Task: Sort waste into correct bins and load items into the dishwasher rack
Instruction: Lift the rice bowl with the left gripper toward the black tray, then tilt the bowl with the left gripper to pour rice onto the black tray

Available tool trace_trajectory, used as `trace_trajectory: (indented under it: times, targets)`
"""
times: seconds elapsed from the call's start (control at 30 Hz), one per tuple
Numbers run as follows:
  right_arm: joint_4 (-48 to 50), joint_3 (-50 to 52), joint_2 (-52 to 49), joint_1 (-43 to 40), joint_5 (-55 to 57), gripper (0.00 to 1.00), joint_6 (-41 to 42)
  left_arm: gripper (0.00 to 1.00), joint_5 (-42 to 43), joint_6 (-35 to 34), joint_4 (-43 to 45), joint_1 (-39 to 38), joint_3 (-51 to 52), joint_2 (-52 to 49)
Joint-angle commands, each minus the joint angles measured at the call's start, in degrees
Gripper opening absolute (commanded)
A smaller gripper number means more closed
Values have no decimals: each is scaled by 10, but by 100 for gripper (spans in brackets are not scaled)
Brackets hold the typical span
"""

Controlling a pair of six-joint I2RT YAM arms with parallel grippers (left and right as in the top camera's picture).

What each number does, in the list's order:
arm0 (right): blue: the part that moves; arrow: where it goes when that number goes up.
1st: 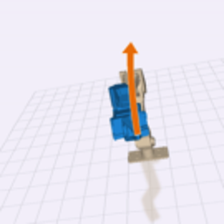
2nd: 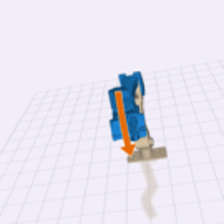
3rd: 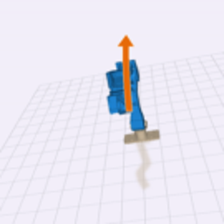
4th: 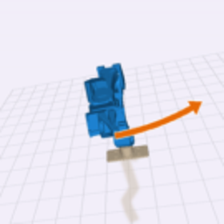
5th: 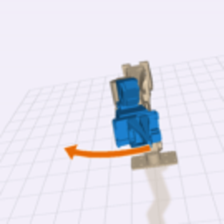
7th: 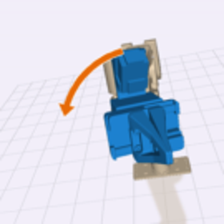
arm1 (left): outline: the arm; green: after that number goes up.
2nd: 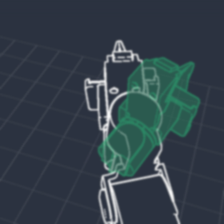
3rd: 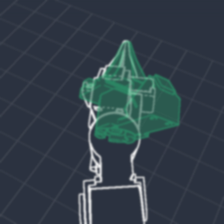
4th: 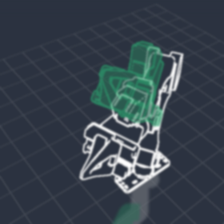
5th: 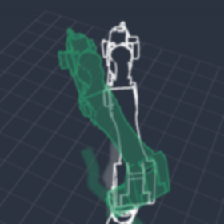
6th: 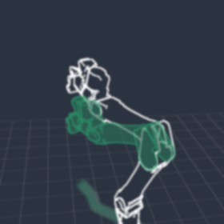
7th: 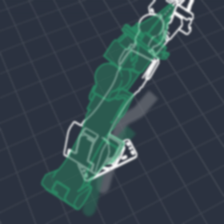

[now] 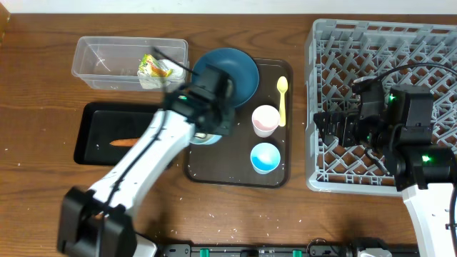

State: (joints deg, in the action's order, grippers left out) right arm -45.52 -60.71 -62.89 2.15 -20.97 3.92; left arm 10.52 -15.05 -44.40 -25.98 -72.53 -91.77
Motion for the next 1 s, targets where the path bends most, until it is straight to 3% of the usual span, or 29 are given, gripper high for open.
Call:
trace_trajectory:
  times: [0.0, 0.17, 0.53, 0.97]
  targets:
    - [1, -10, 0, 5, 2, 99, 3, 6, 51, -3, -19, 51, -12, 28]
    - [1, -10, 0, 5, 2, 99, 3, 6, 118, 3, -44, 154, -12, 39]
    - [-1, -10, 0, 5, 2, 99, 3, 6, 286, 91, -49, 365, 3, 33]
    - [-6, -10, 0, 5, 2, 99, 3, 6, 468, 164, -58, 499, 5, -85]
